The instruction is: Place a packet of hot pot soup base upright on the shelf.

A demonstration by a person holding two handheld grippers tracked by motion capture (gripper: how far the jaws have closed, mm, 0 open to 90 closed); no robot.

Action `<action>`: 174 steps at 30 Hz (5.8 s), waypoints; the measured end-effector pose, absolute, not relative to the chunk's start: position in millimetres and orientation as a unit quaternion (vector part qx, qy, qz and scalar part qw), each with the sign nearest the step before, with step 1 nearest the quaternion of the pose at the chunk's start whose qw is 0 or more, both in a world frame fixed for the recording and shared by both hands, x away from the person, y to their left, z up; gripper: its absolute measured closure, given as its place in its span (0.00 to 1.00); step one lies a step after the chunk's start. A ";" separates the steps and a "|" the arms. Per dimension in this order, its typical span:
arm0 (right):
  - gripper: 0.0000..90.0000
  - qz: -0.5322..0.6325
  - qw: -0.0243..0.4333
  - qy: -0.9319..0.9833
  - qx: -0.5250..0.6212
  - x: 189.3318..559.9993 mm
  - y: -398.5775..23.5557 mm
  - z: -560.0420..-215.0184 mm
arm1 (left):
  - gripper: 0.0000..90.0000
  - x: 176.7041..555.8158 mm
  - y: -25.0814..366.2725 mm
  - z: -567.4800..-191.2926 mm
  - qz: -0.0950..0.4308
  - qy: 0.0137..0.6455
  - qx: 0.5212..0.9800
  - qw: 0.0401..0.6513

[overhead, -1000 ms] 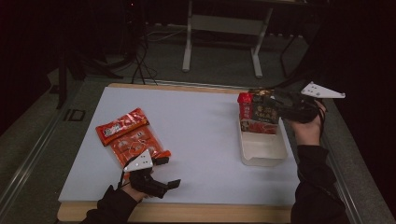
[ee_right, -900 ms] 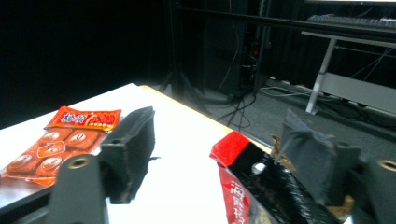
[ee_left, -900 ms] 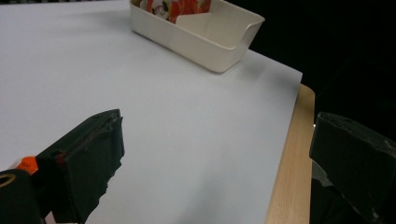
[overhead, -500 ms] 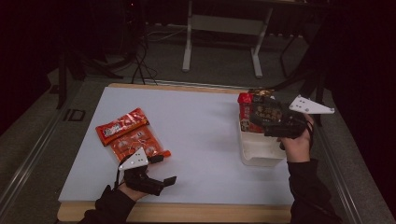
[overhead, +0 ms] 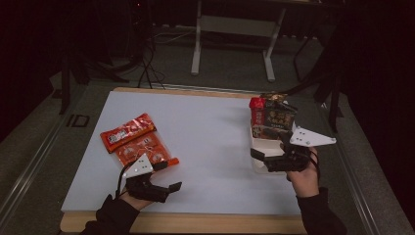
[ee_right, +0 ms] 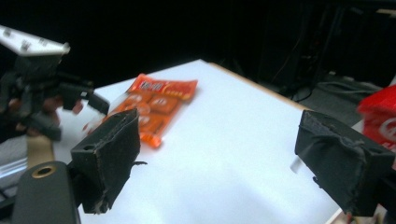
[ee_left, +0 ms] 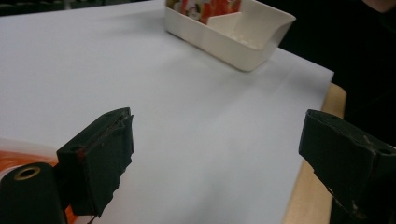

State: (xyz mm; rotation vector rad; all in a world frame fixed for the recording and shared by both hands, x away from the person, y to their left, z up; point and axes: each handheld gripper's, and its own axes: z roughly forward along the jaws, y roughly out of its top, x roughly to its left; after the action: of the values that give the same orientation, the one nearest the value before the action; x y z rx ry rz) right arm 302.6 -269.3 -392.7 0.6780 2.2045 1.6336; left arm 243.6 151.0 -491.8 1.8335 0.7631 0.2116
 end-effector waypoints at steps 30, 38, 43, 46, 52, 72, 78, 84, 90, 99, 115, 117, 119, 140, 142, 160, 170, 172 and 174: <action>0.18 0.572 0.130 0.779 0.220 259.4 -264.6 -423.0 | 0.81 268.2 260.6 -485.2 0.265 0.500 0.680 0.467; 0.17 0.573 0.131 0.779 0.218 258.2 -264.9 -423.1 | 1.00 287.0 285.2 -513.0 0.260 0.563 0.684 0.386; 0.17 0.574 0.129 0.780 0.214 257.7 -264.3 -423.7 | 1.00 293.6 291.2 -526.6 0.251 0.582 0.686 0.358; 0.17 0.574 0.128 0.780 0.215 258.0 -264.3 -424.1 | 1.00 296.9 292.6 -530.6 0.248 0.586 0.687 0.351; 0.17 0.573 0.125 0.780 0.216 258.5 -264.5 -425.0 | 1.00 308.5 290.3 -539.9 0.236 0.586 0.699 0.335; 0.17 0.569 0.120 0.785 0.215 258.4 -262.0 -426.8 | 1.00 327.5 280.8 -541.9 0.213 0.573 0.717 0.335; 0.17 0.568 0.119 0.785 0.215 258.3 -262.4 -427.6 | 1.00 335.7 268.4 -541.5 0.209 0.561 0.726 0.338; 0.17 0.569 0.118 0.785 0.214 256.1 -263.7 -427.1 | 1.00 345.4 249.8 -541.9 0.200 0.546 0.737 0.345; 0.17 0.571 0.119 0.784 0.211 254.9 -263.7 -426.2 | 1.00 347.4 231.8 -541.5 0.195 0.527 0.751 0.348; 0.18 0.569 0.118 0.786 0.210 254.6 -263.2 -426.9 | 1.00 351.4 198.7 -541.3 0.167 0.489 0.774 0.366; 0.18 0.573 0.124 0.782 0.212 253.4 -264.5 -427.0 | 1.00 348.3 156.0 -540.1 0.149 0.452 0.798 0.371; 0.18 0.572 0.124 0.783 0.212 253.3 -264.4 -427.2 | 1.00 348.5 152.0 -539.9 0.148 0.449 0.800 0.370; 0.18 0.573 0.122 0.783 0.211 252.9 -264.0 -427.5 | 1.00 348.6 148.0 -539.8 0.146 0.446 0.801 0.371; 0.18 0.573 0.122 0.782 0.212 251.5 -265.5 -427.8 | 1.00 345.8 115.0 -539.1 0.125 0.416 0.816 0.382; 0.18 0.574 0.121 0.781 0.214 252.1 -266.2 -427.8 | 1.00 345.2 117.8 -538.6 0.115 0.422 0.810 0.391; 0.18 0.573 0.122 0.781 0.216 252.7 -268.2 -428.4 | 1.00 355.1 120.1 -539.1 0.141 0.430 0.807 0.379; 0.18 0.572 0.120 0.783 0.214 252.5 -266.7 -429.0 | 1.00 383.3 116.5 -533.5 0.149 0.442 0.795 0.388; 0.18 0.572 0.120 0.783 0.214 252.9 -267.2 -429.4 | 1.00 390.0 115.4 -534.1 0.139 0.439 0.796 0.393; 0.18 0.573 0.119 0.782 0.215 253.3 -267.9 -429.7 | 1.00 394.3 111.8 -535.4 0.139 0.434 0.800 0.390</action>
State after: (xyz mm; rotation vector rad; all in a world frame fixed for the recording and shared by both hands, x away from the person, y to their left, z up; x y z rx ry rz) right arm 253.3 -267.9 -429.7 0.6273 2.2864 1.6738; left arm 394.3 111.8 -535.4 2.0335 1.1018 0.3533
